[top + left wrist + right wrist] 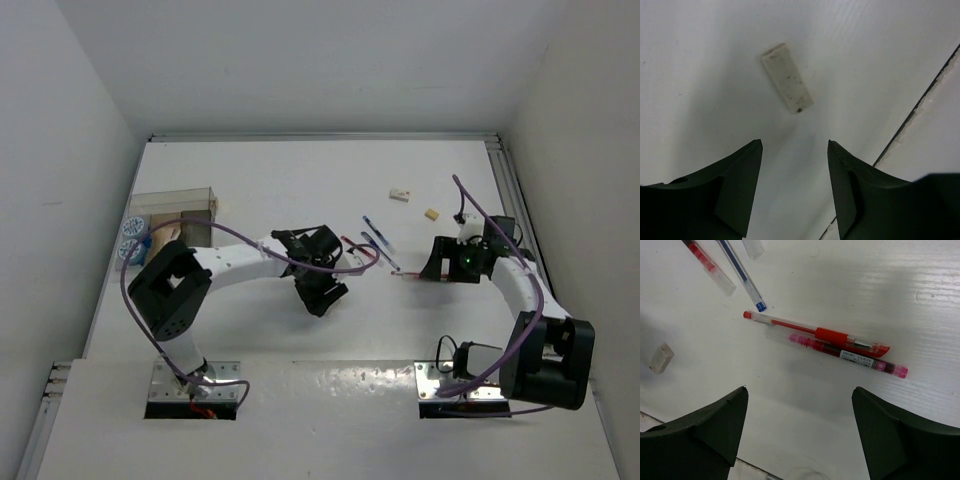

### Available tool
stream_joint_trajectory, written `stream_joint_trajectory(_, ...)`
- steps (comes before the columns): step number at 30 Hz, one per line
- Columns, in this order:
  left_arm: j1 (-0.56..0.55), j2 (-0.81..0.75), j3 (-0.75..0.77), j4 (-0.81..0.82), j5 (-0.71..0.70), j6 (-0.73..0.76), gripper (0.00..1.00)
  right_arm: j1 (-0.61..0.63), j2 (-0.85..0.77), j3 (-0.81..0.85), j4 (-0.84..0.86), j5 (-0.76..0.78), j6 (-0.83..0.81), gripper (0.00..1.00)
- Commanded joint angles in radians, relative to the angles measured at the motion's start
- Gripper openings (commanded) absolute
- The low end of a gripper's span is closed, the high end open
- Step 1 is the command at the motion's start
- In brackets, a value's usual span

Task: Sort the stationery into containers
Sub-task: Pick up the stationery from the center of the board.

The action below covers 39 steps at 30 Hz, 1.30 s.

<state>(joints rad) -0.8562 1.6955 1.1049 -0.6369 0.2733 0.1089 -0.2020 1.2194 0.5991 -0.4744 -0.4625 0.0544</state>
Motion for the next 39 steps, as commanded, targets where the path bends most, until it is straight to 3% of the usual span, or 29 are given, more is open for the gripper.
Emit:
stream_joint_trajectory(1,-0.033,0.019,0.01,0.069,-0.002,-0.084,0.61,-0.013,0.009,0.041,-0.006,-0.039,0.012,0.83)
stream_joint_trajectory(13,-0.135,0.157,0.085,0.109,-0.184,-0.15,0.61,-0.025,0.023,0.053,-0.009,-0.05,0.004,0.83)
stream_joint_trajectory(18,-0.138,0.217,0.108,0.115,-0.236,-0.166,0.55,-0.039,0.025,0.057,-0.024,-0.05,-0.013,0.83)
stream_joint_trajectory(21,-0.135,0.233,0.113,0.109,-0.256,-0.149,0.47,-0.04,0.028,0.06,-0.024,-0.054,-0.011,0.83)
stream_joint_trajectory(27,-0.09,0.331,0.124,0.043,-0.391,-0.114,0.12,-0.039,0.028,0.07,-0.024,-0.056,-0.008,0.83)
stream_joint_trajectory(28,-0.054,0.342,0.128,0.033,-0.405,-0.114,0.05,-0.039,0.026,0.073,-0.024,-0.057,-0.007,0.83)
stream_joint_trajectory(31,0.044,0.317,0.15,-0.004,-0.41,-0.077,0.0,-0.039,0.023,0.088,-0.039,-0.059,-0.013,0.83)
stream_joint_trajectory(35,0.202,0.135,0.18,-0.029,-0.407,-0.038,0.0,-0.039,0.017,0.099,-0.041,-0.059,-0.021,0.83)
stream_joint_trajectory(39,0.445,-0.003,0.26,-0.09,-0.385,0.007,0.0,-0.022,0.025,0.099,-0.033,-0.059,-0.025,0.82)
